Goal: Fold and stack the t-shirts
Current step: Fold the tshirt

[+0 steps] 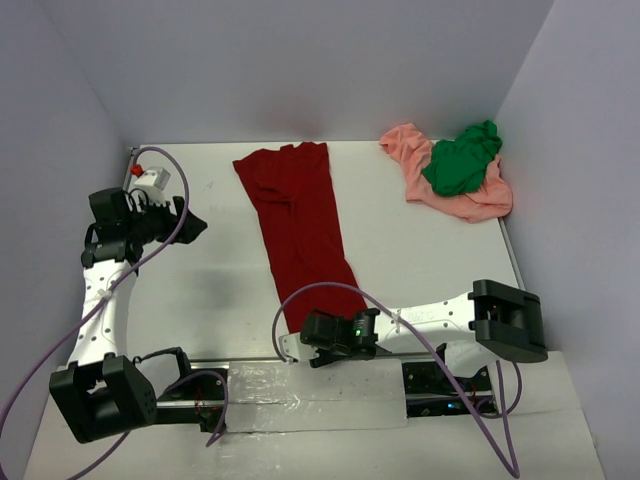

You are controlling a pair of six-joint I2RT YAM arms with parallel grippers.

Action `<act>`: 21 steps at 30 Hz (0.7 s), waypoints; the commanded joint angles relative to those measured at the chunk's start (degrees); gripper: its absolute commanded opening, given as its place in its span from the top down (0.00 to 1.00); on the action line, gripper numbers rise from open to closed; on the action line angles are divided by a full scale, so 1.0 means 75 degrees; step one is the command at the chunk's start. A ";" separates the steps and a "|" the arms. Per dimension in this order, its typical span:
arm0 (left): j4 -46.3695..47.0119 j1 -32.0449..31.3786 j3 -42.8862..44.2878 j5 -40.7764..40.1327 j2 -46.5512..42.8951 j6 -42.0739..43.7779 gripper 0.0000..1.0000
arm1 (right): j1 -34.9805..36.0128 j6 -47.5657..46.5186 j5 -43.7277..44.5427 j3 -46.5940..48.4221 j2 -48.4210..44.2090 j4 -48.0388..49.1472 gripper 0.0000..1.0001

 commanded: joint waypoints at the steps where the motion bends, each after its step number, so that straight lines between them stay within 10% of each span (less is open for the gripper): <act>1: 0.0351 0.0083 0.0015 0.0254 -0.0174 -0.0038 0.27 | 0.0066 -0.0145 0.0023 -0.0195 0.0134 0.0588 0.43; 21: 0.0386 0.0189 -0.0056 0.0289 -0.0537 -0.0097 0.27 | -0.0050 -0.0380 -0.0398 -0.0125 0.0626 0.1082 0.47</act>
